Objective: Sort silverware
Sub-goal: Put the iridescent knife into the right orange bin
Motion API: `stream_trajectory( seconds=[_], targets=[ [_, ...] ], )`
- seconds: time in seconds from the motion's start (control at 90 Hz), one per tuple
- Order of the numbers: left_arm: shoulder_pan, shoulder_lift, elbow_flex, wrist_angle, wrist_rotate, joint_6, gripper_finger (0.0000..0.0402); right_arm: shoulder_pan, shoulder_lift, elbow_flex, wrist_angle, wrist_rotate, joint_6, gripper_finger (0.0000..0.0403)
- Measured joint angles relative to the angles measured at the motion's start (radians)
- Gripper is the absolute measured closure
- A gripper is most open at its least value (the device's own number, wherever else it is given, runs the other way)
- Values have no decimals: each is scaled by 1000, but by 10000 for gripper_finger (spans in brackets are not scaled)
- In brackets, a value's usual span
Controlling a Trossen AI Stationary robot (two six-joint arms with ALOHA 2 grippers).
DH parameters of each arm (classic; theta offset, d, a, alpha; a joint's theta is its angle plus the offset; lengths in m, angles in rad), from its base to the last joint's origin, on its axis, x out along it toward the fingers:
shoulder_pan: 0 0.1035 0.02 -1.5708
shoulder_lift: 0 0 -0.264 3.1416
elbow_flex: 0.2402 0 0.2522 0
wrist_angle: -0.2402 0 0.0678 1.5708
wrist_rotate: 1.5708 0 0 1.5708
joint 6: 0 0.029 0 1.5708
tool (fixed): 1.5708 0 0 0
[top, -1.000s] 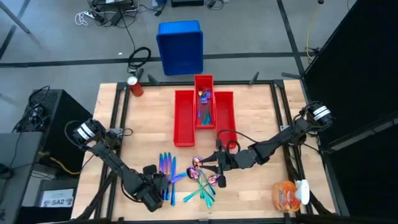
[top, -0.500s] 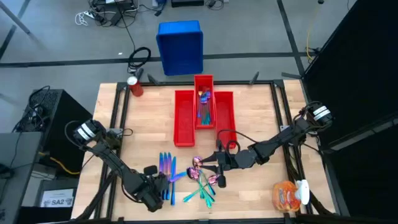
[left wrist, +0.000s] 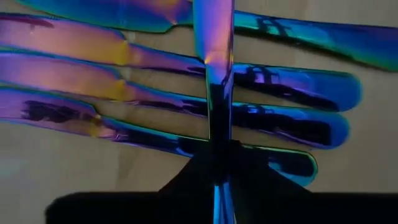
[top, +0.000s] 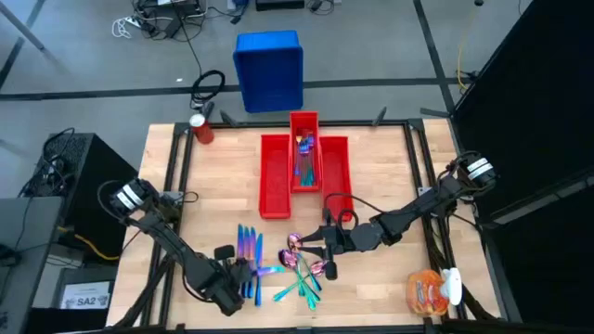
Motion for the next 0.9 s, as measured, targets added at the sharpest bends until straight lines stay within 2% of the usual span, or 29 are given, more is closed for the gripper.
stream_trajectory(
  seconds=[0.244, 0.6, 0.711, 0.9],
  targets=[
    [0, -3, 92, -78, -47, 34, 399, 0, 0, 0, 0, 0, 0, 342],
    [6, -3, 95, -80, -83, 50, 400, 0, 0, 0, 0, 0, 0, 332],
    [20, 0, 90, -73, -83, 73, 385, 0, 0, 0, 0, 0, 0, 337],
    [49, 10, 74, -69, -66, 133, 335, 0, 0, 0, 0, 0, 0, 342]
  ],
)
